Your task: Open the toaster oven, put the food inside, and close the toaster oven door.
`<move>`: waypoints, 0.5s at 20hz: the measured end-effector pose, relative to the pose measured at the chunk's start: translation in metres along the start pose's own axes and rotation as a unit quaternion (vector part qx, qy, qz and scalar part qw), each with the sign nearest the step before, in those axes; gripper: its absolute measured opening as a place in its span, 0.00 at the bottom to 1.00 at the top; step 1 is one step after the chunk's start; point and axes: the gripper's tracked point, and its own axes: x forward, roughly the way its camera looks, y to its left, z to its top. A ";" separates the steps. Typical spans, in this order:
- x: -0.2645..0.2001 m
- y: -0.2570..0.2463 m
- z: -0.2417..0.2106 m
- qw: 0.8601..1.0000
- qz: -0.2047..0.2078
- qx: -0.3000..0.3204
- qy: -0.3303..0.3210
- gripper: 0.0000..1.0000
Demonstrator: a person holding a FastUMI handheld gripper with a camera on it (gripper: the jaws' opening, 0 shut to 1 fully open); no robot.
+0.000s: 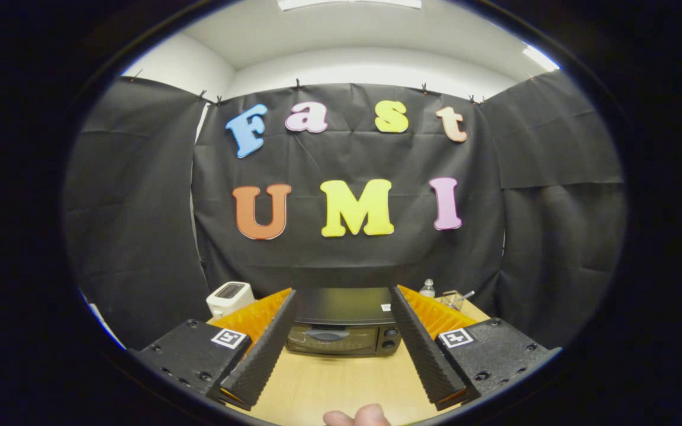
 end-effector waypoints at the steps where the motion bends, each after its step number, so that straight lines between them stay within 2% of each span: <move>1: 0.001 0.002 -0.003 1.000 0.002 0.001 0.004 1.00; 10: 0.009 0.011 -0.015 0.999 0.024 -0.030 0.017 1.00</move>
